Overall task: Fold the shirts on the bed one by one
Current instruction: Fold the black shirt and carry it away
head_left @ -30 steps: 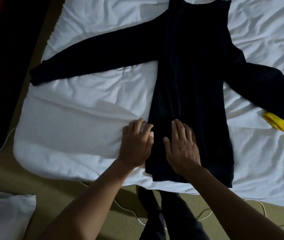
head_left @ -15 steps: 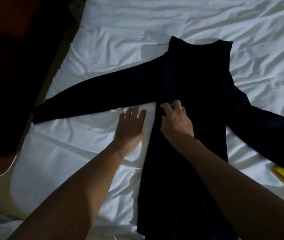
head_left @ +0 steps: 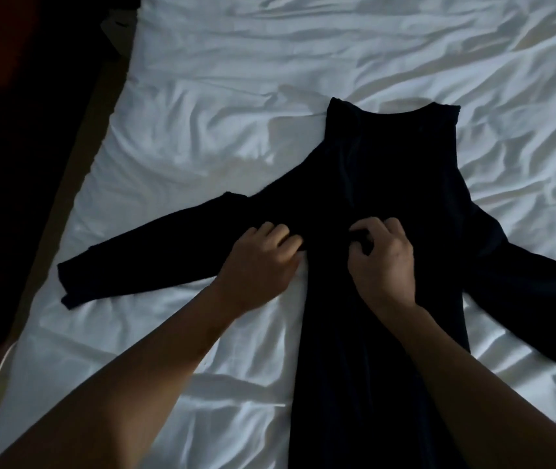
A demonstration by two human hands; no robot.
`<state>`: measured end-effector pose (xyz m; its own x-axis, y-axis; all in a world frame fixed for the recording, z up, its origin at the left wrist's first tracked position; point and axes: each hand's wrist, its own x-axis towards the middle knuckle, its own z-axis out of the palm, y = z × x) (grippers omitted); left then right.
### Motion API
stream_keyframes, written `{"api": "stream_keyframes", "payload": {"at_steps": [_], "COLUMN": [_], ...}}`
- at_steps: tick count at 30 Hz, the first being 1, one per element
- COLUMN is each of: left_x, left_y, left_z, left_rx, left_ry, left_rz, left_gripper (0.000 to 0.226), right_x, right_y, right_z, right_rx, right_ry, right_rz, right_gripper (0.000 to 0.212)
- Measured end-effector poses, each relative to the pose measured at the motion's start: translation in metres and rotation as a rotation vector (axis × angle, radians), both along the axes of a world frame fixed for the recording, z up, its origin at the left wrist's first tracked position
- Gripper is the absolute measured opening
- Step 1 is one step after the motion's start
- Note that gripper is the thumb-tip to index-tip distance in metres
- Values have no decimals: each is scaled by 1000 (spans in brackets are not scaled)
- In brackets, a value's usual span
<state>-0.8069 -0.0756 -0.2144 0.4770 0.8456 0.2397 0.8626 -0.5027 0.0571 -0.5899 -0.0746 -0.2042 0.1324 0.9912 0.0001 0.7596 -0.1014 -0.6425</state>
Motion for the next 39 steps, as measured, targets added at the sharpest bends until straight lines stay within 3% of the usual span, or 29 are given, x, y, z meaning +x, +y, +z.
{"api": "stream_keyframes", "payload": {"at_steps": [2, 4, 7, 9, 12, 15, 17, 21, 26, 30, 32, 33, 36, 39], "left_x": [-7, -22, -48, -54, -59, -72, -81, -91, -81, -52, -34, -26, 6, 40], "left_y": [3, 16, 33, 40, 51, 58, 54, 24, -11, -32, -44, -49, -64, -83], "left_z": [6, 3, -1, -1, 10, 24, 33, 51, 58, 81, 99, 106, 116, 101], "left_rx": [-40, -158, -593, -689, -684, -938, -1107, -1243, -1190, -1337, -1457, -1537, -1850, -1954], "left_ry": [-104, -66, 143, 164, 210, -5, -112, -15, -7, -326, -573, -727, -1220, -1392], "left_rz": [30, 259, 598, 651, 610, 525, 475, 399, 279, 307, 337, 355, 432, 543], "left_gripper": [30, 40, 97, 109, 89, 55, 39, 33, 27, 30, 11, 7, 29, 42], "right_x": [11, 12, -3, -21, -42, -47, -44, -34, -16, -8, -4, 1, 27, 48], "right_y": [-4, -7, -14, -14, -4, 10, 17, 13, 8, 5, -1, -1, 5, 6], "right_z": [5, 10, 23, 32, 38, 32, 28, 26, 34, 45, 44, 44, 45, 43], "right_rx": [-92, -186, -387, -527, -728, -804, -820, -756, -702, -805, -934, -956, -881, -820], "right_ry": [138, 246, 385, 639, 981, 1158, 1178, 1250, 1381, 1212, 1097, 1085, 1178, 1180], "right_rz": [-206, -363, -420, -494, -627, -745, -748, -716, -657, -411, -276, -263, -371, -438], "right_gripper": [24, 22, 23, 40, 48, 36, 27, 31, 31, 36, 28, 24, 34, 41]}}
